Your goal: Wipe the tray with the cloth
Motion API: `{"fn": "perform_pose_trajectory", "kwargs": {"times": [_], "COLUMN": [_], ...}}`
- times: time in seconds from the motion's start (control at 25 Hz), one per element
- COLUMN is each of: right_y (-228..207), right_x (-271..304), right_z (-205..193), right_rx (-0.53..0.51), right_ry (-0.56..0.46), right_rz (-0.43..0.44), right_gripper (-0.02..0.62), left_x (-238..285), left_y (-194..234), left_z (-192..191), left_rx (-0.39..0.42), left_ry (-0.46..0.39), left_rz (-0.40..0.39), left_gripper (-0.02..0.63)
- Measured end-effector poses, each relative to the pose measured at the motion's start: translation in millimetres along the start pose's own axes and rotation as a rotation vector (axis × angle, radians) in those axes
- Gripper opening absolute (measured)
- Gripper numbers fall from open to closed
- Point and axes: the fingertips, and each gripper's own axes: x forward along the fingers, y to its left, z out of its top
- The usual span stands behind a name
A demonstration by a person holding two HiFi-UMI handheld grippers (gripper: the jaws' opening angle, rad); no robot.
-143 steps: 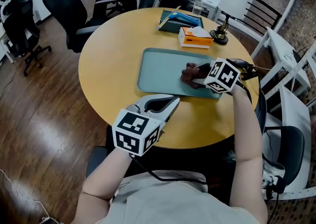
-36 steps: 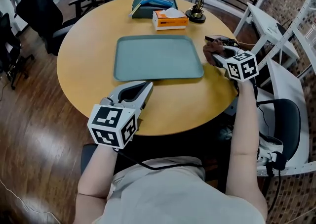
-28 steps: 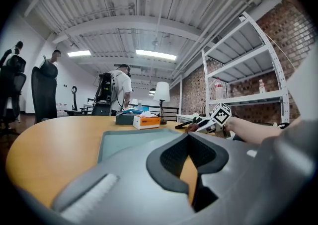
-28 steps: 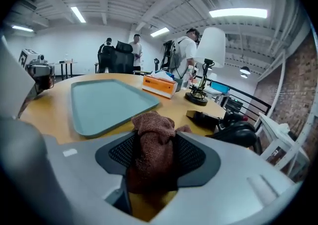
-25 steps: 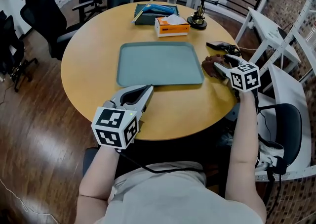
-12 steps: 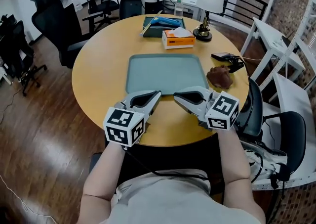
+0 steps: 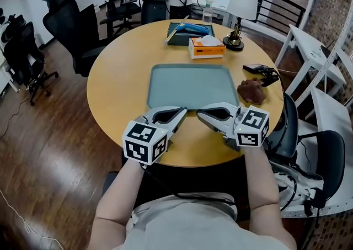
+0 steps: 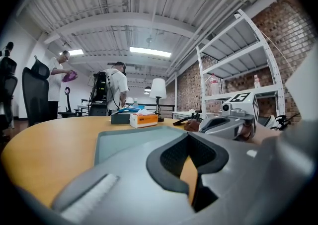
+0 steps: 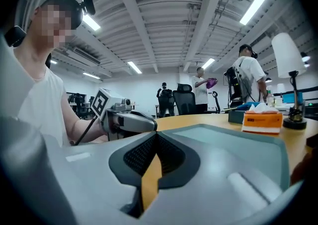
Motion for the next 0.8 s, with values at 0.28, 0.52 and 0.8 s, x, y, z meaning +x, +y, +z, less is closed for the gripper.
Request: {"fn": "perform_pose_trajectory", "kwargs": {"times": [0.28,0.52,0.8], "right_y": [-2.1,-2.6,-2.8], "right_x": [0.9,1.0,1.5], "right_z": [-0.3,-0.1,0.2], "right_rx": [0.033,0.040,0.042], "right_ry": [-0.010,-0.010,-0.009], "right_rz": [0.009,0.010,0.011], "right_gripper": [0.000,0.000,0.000], "left_x": [1.2,1.7,2.2], "left_y": [-0.3,0.2,0.7], "left_z": [-3.0,-3.3,-3.0], "left_rx": [-0.006,-0.008,-0.010], "left_ry": [0.014,0.018,0.022], "left_rz": [-0.013,-0.013,-0.012], "left_gripper": [0.002,0.002,0.002]}}
